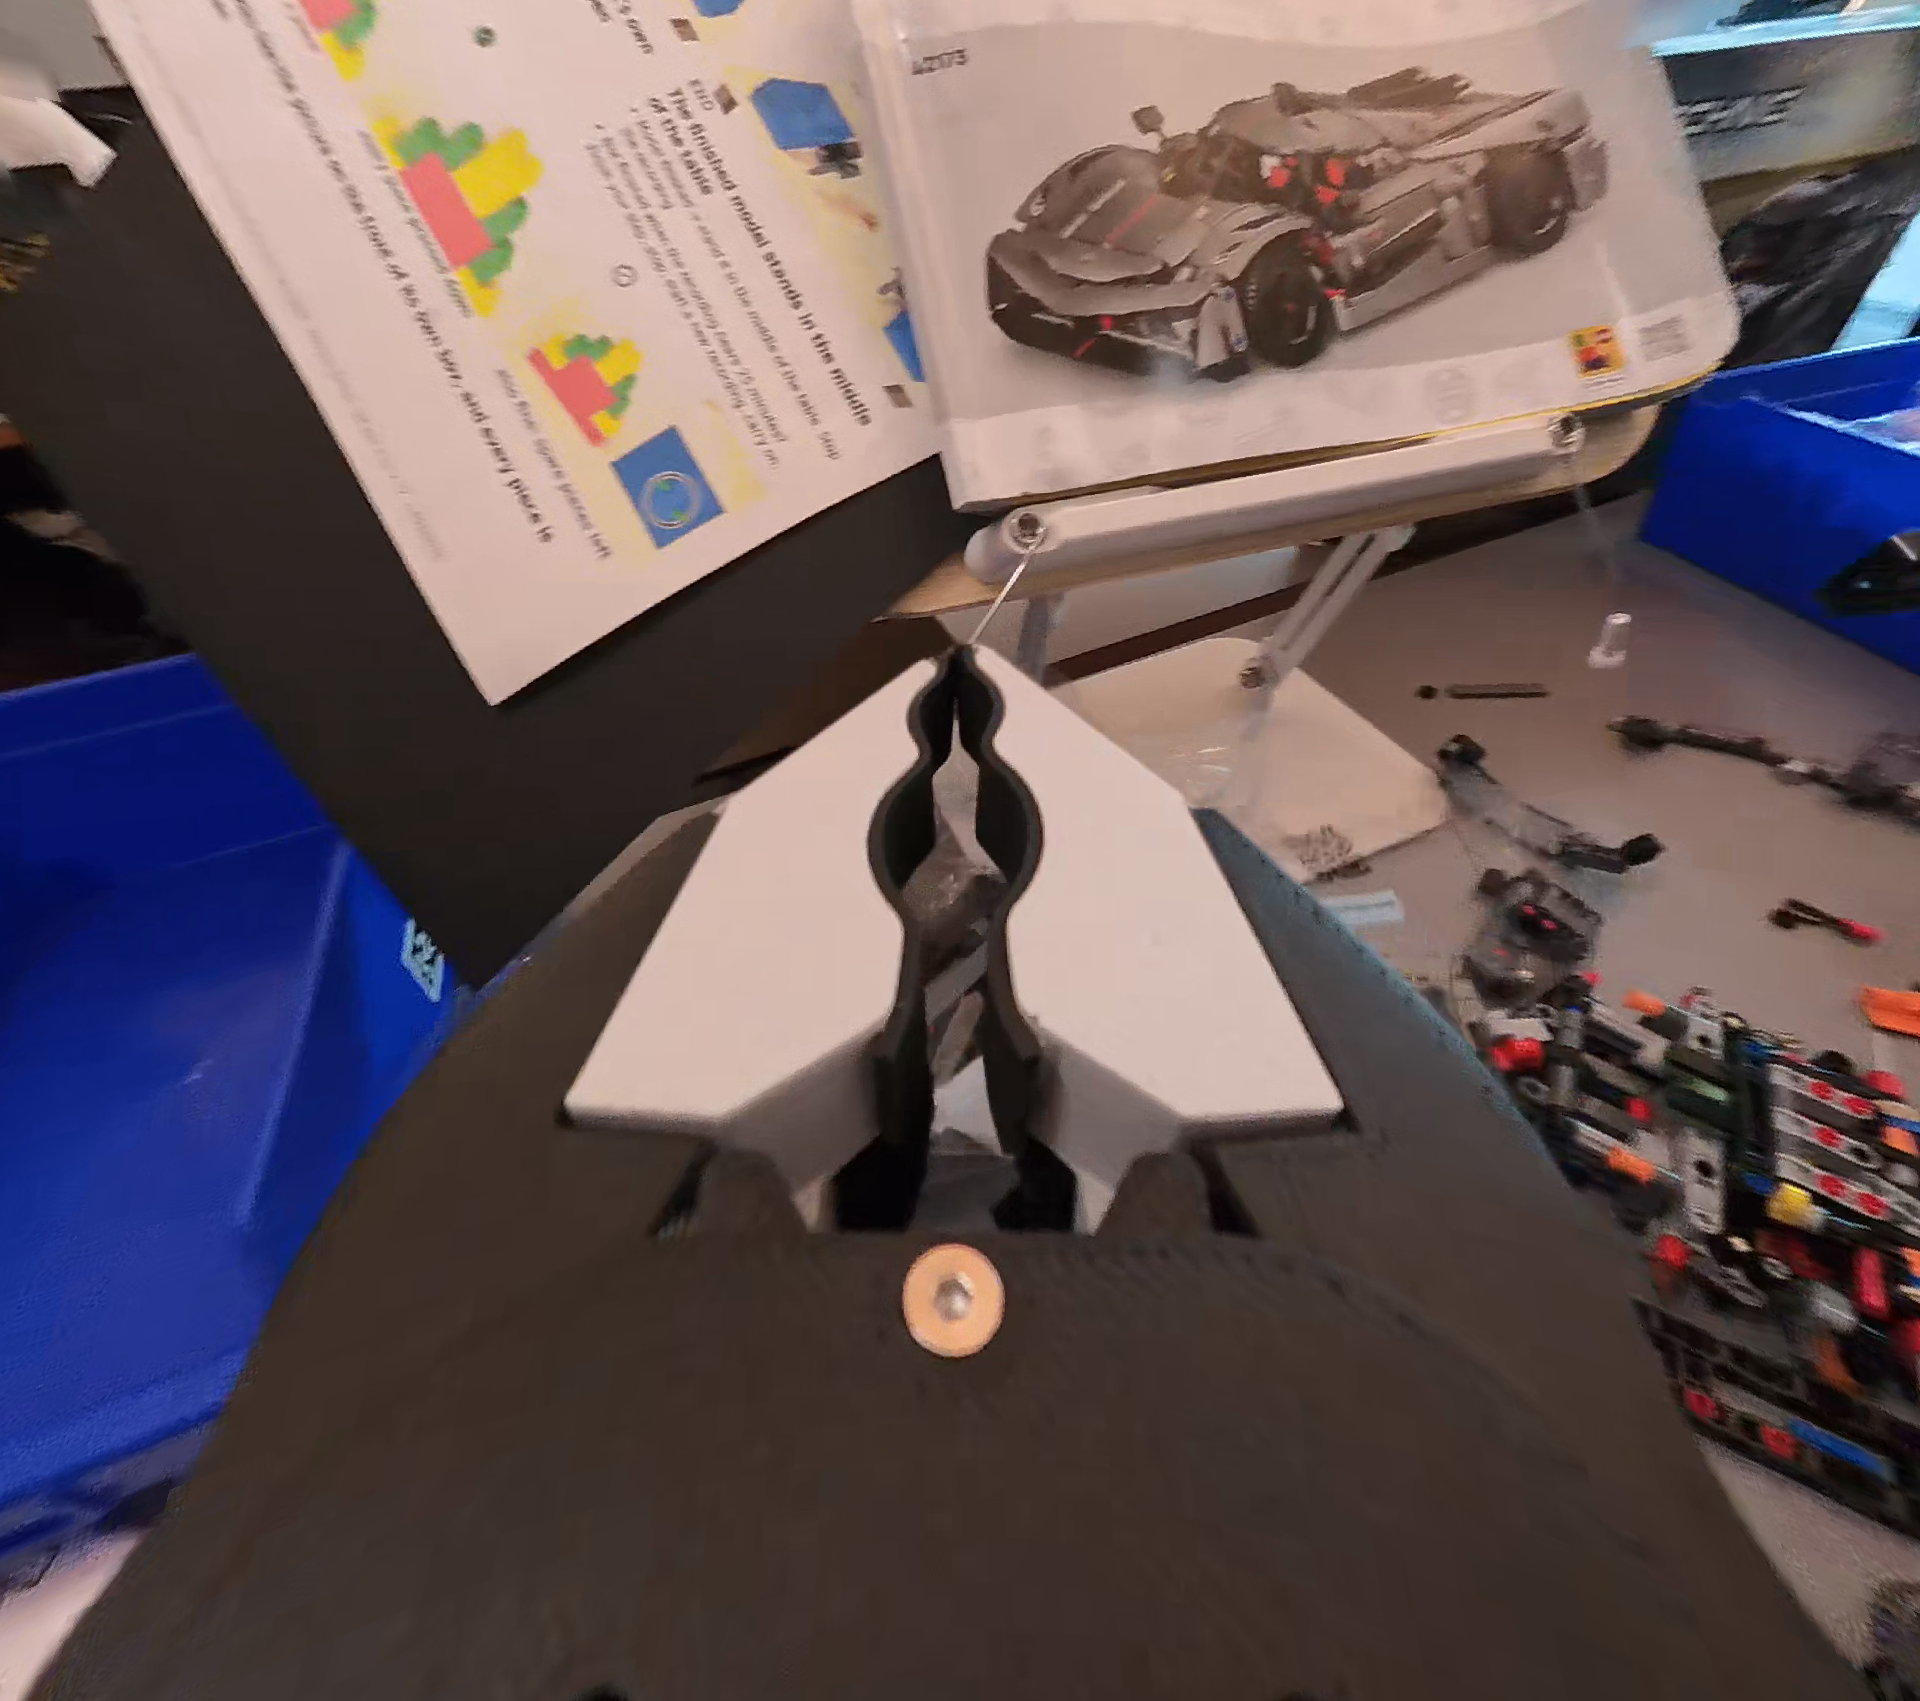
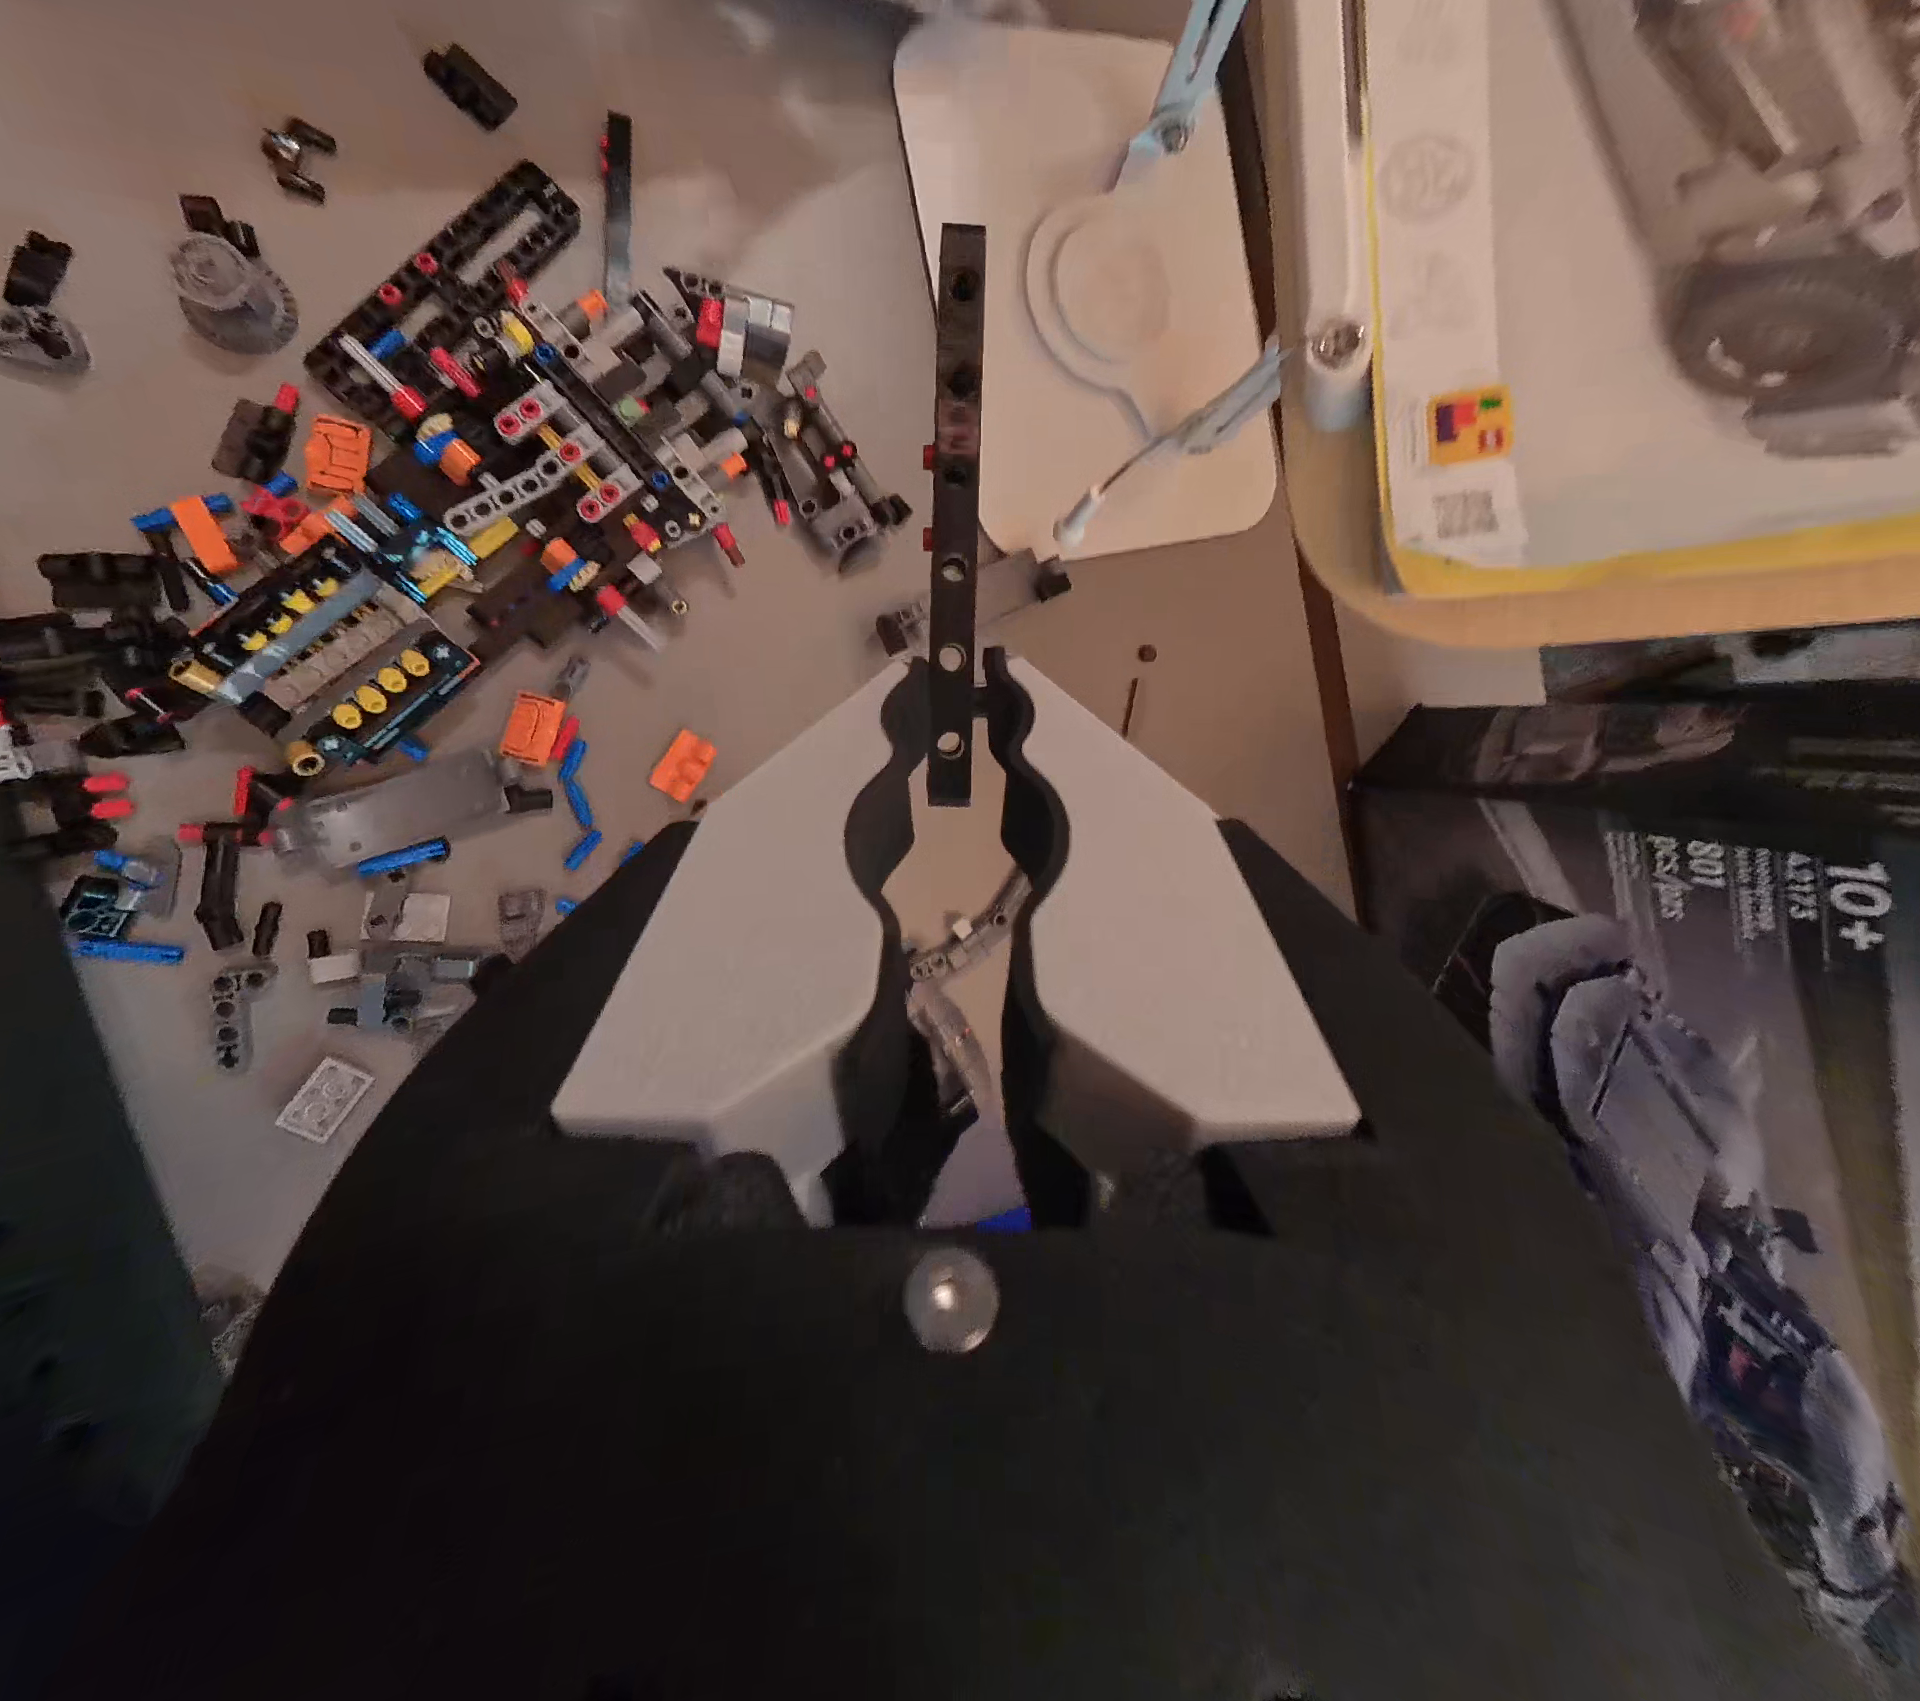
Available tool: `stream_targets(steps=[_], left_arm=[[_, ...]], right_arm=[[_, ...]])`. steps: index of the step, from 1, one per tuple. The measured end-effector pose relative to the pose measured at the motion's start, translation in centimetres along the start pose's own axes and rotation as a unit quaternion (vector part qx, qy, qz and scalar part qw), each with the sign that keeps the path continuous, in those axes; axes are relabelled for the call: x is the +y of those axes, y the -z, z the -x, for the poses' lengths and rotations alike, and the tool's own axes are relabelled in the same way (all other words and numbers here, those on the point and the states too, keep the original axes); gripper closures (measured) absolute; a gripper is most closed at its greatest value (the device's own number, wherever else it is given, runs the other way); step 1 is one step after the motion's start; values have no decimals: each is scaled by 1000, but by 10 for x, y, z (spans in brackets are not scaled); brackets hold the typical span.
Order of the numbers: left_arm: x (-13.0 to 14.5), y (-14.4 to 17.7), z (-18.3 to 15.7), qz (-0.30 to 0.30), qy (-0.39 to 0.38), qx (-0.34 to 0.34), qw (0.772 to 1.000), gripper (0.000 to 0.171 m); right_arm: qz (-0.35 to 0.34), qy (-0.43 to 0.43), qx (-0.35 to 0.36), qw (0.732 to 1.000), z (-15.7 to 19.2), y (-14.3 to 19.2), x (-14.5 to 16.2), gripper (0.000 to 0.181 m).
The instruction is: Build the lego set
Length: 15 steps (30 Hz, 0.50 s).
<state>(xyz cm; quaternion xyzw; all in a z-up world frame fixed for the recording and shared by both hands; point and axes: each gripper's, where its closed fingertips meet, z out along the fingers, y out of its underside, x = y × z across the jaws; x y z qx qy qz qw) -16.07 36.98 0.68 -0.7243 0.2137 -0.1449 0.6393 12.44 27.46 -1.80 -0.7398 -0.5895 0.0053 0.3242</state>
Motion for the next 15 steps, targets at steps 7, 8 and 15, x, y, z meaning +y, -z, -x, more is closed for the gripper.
stream_targets(steps=[7,8,15], left_arm=[[17,-8,-18,35,15,63,997,171],[17,-7,-20,36,14,65,997,169],[14,-6,-31,34,-16,64,997,163]], right_arm=[[124,-11,-102,987,26,-59,48,174],[144,-14,-123,982,33,-66,57,174],[208,-60,-259,941,77,-86,86,171]])
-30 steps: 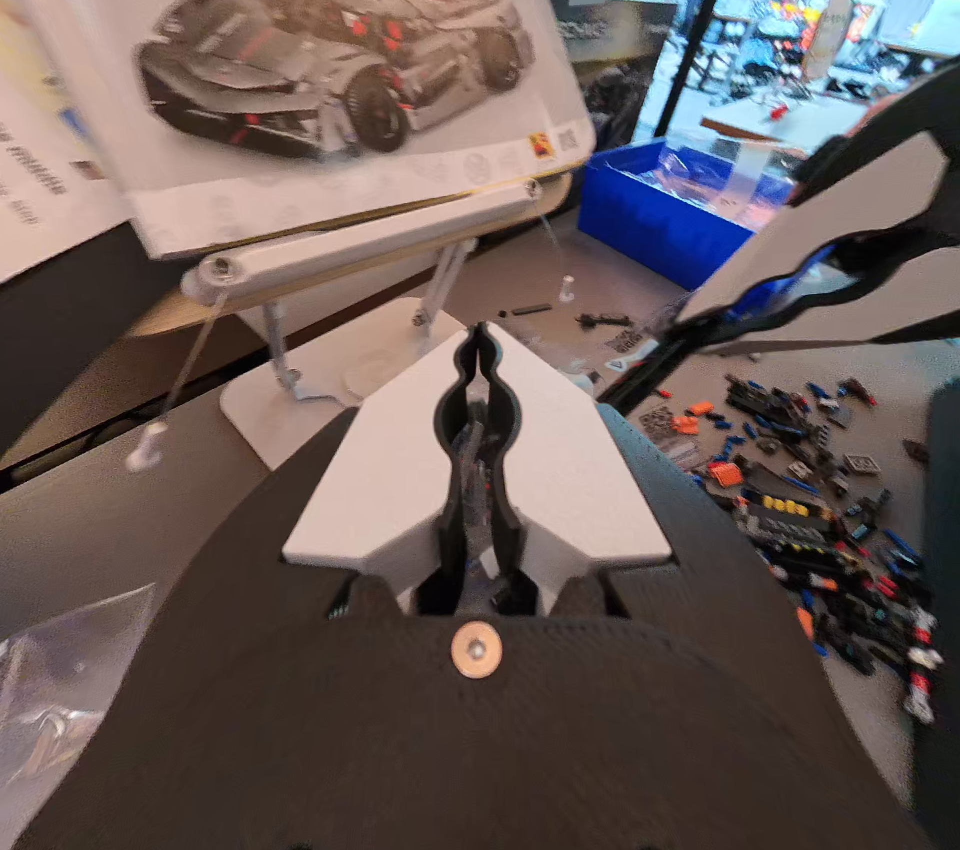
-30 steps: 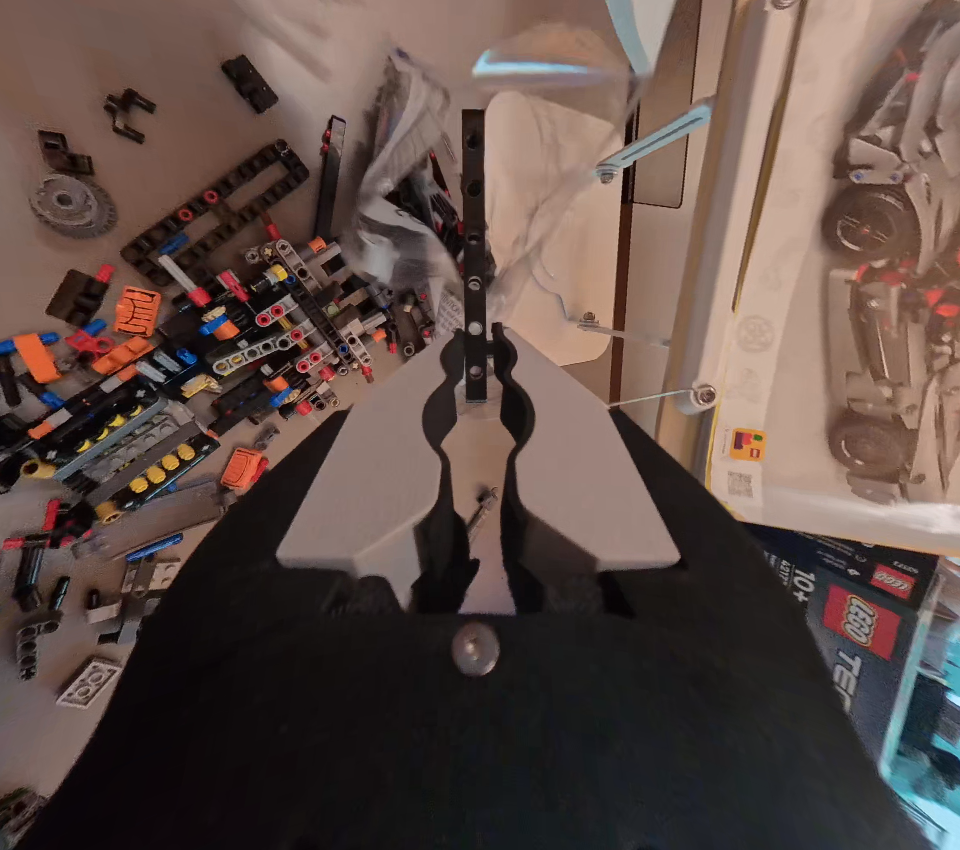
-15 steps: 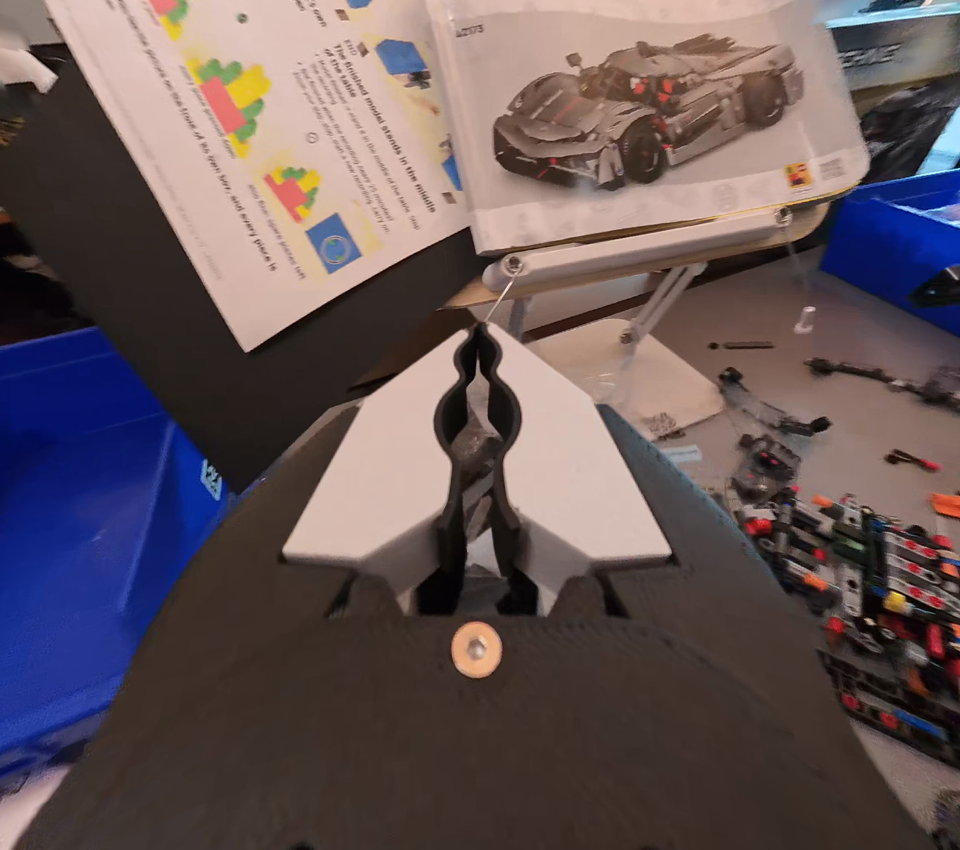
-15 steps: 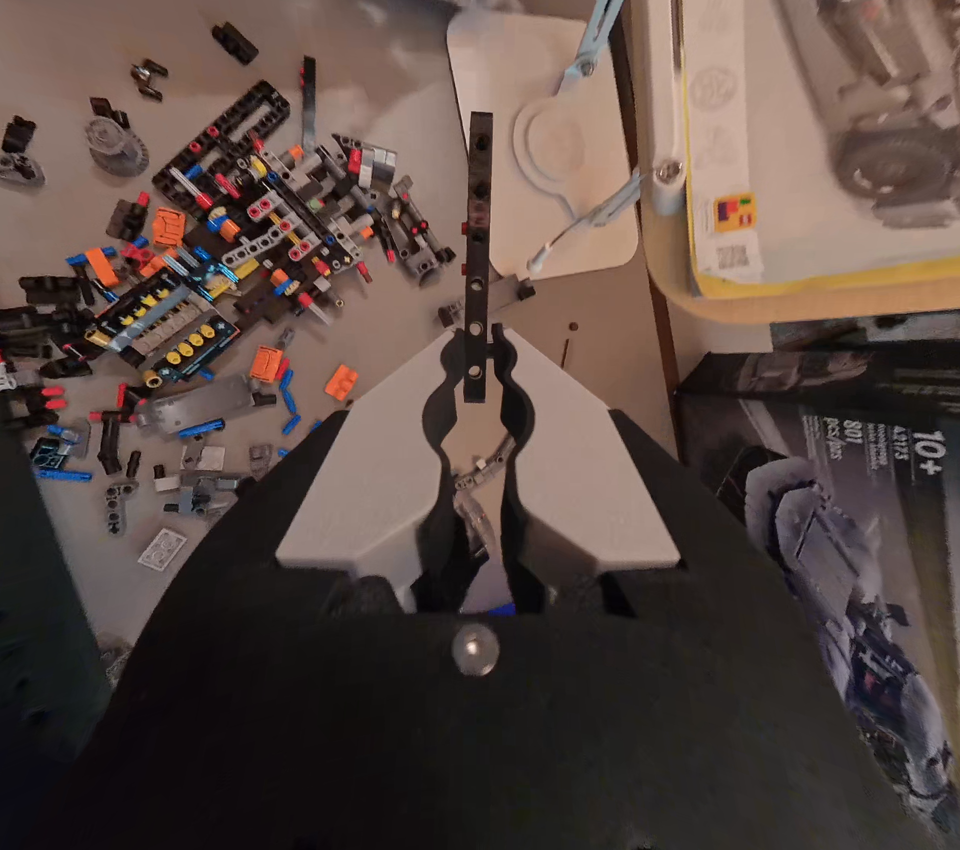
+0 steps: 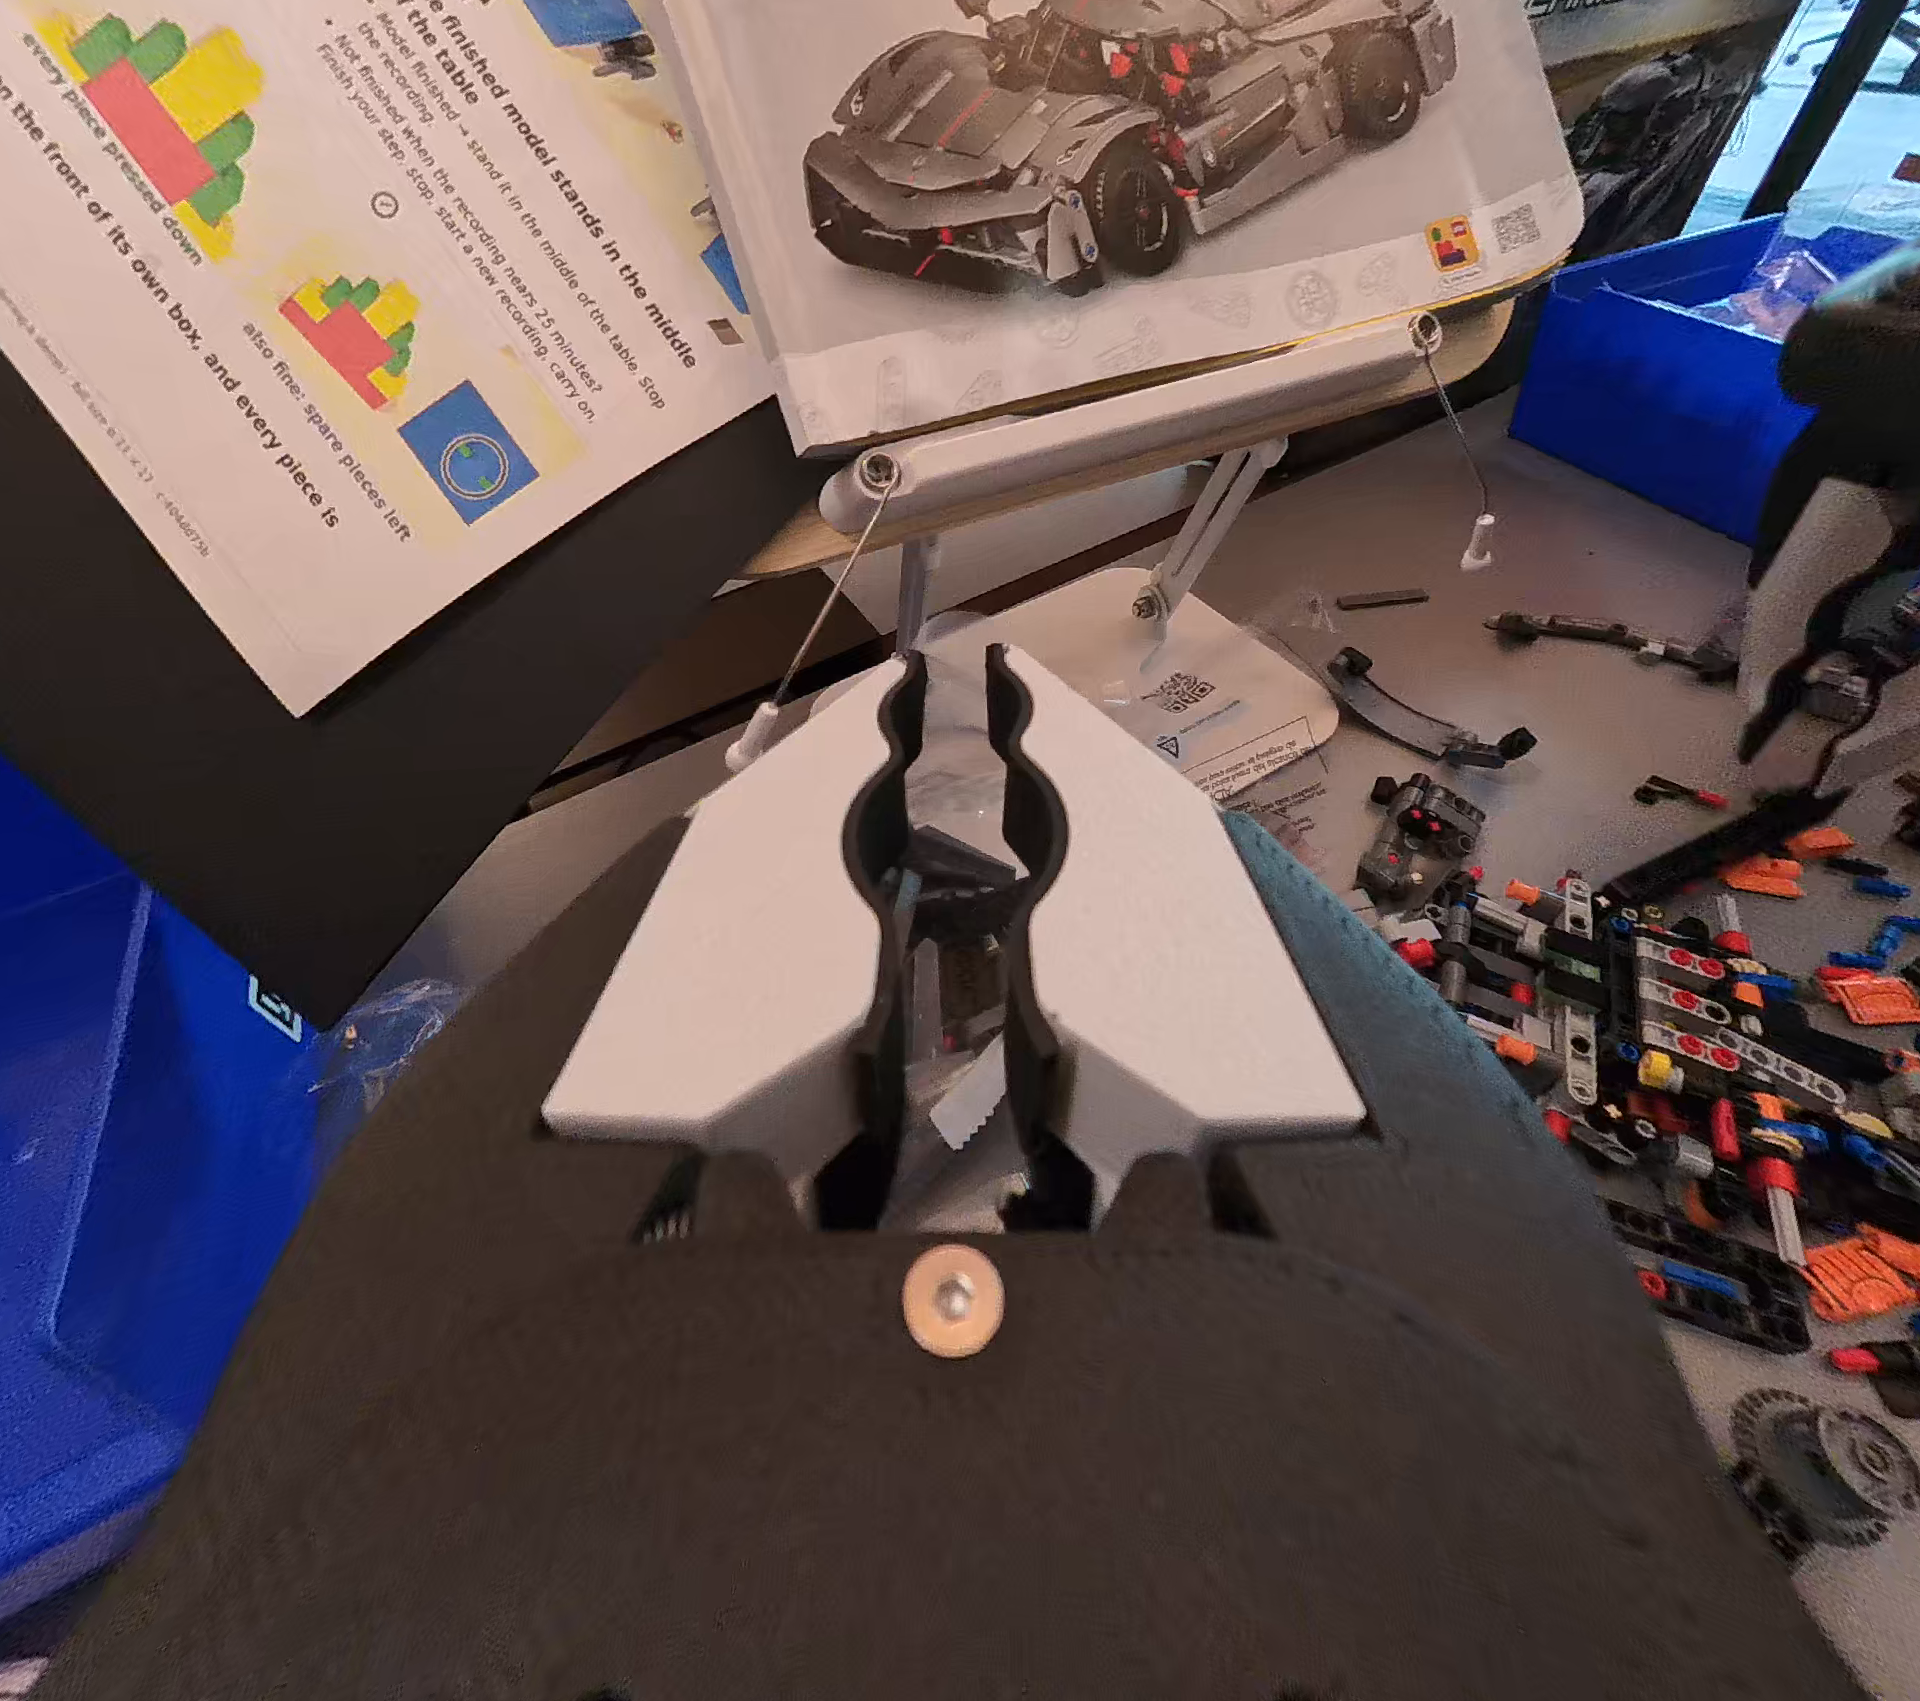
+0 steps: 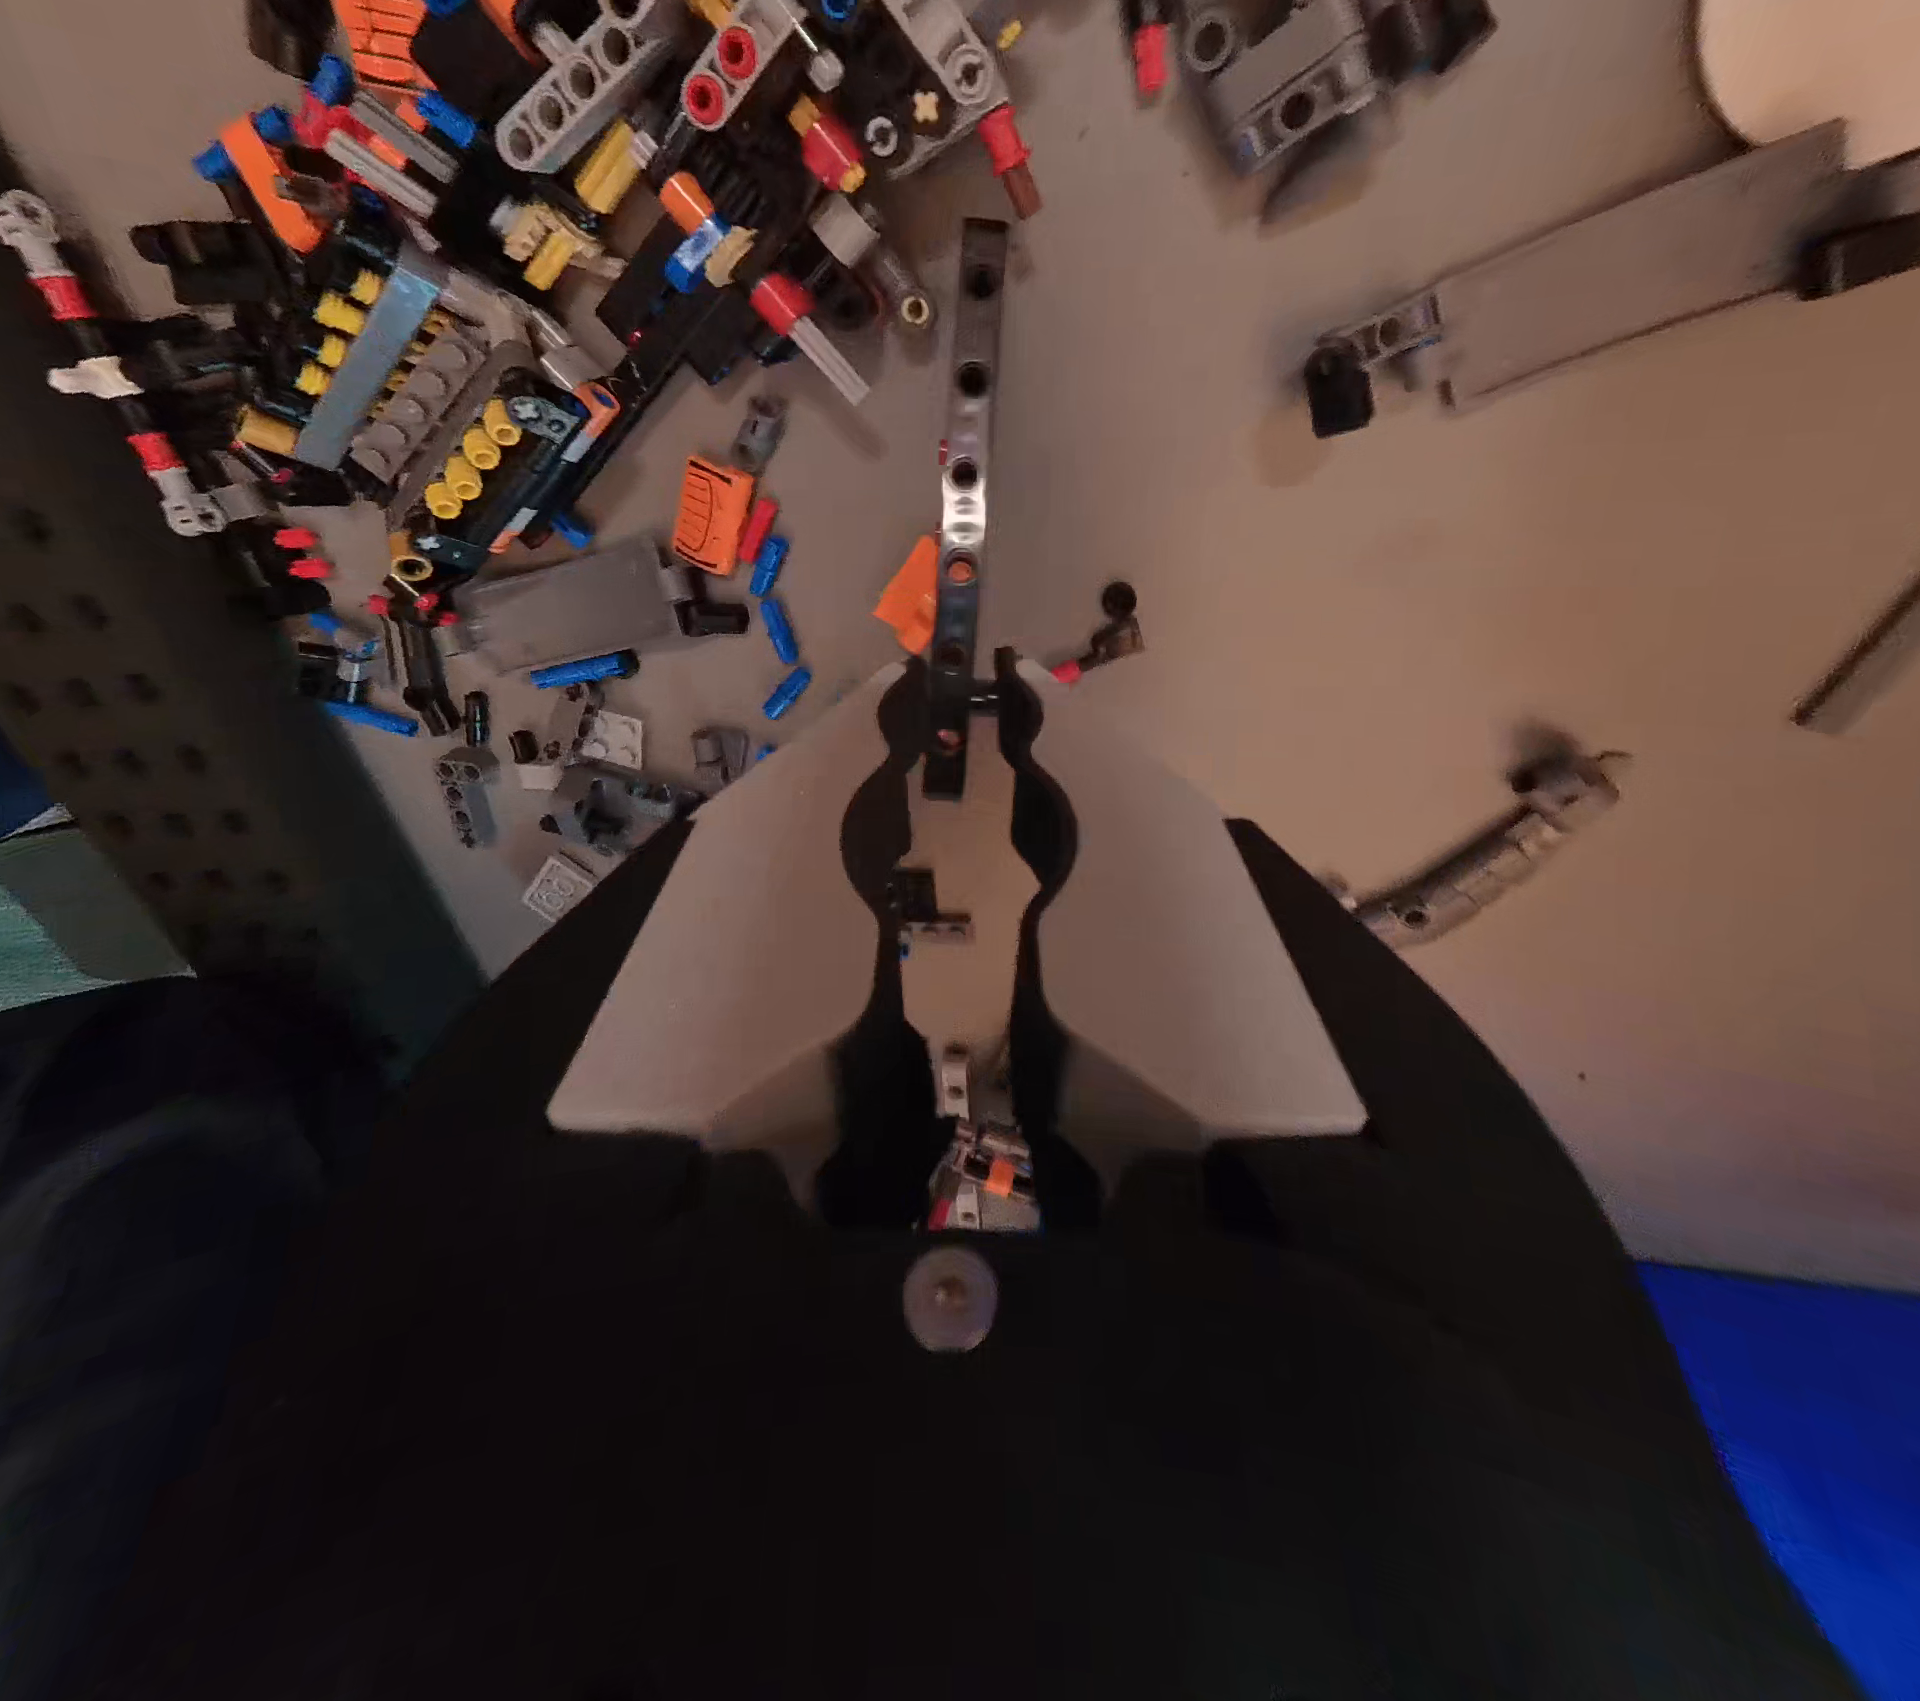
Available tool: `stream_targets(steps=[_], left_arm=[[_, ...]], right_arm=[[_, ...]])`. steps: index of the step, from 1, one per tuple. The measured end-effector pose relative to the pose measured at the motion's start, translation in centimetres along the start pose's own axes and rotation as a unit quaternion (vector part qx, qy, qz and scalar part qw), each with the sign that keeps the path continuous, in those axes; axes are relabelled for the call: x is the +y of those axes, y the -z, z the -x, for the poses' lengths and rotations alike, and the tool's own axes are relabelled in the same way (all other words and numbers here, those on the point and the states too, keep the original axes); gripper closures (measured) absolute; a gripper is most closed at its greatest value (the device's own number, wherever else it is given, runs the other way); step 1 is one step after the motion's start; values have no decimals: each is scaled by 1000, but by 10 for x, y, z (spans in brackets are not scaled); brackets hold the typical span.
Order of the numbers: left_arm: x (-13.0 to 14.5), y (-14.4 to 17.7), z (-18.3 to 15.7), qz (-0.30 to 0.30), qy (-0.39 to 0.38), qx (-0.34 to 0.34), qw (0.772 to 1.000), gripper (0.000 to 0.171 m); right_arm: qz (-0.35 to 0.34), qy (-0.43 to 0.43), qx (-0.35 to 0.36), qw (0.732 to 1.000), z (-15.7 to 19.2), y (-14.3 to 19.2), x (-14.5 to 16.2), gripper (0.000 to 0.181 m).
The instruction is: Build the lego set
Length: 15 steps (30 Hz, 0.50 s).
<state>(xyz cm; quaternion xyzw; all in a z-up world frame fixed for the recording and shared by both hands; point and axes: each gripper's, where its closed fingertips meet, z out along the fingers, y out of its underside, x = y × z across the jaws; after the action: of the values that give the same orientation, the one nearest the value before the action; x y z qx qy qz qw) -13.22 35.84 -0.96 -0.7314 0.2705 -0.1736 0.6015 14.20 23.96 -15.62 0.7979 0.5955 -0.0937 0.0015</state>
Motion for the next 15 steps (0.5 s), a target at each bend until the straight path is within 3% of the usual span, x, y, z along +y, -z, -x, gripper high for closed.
stream_targets(steps=[3,7,11,15], left_arm=[[-5,2,-5,-11,-6,2,1000,163],[-23,11,-13,-44,-11,8,999,163],[-30,13,-22,-49,-26,13,998,163],[-32,8,-36,-45,-33,33,998,161]], right_arm=[[-40,-20,24,999,-10,16,-3,157],[-141,-105,158,972,-48,92,18,126],[-222,-261,312,886,-101,180,103,117],[-110,-392,332,851,-126,192,233,103]])
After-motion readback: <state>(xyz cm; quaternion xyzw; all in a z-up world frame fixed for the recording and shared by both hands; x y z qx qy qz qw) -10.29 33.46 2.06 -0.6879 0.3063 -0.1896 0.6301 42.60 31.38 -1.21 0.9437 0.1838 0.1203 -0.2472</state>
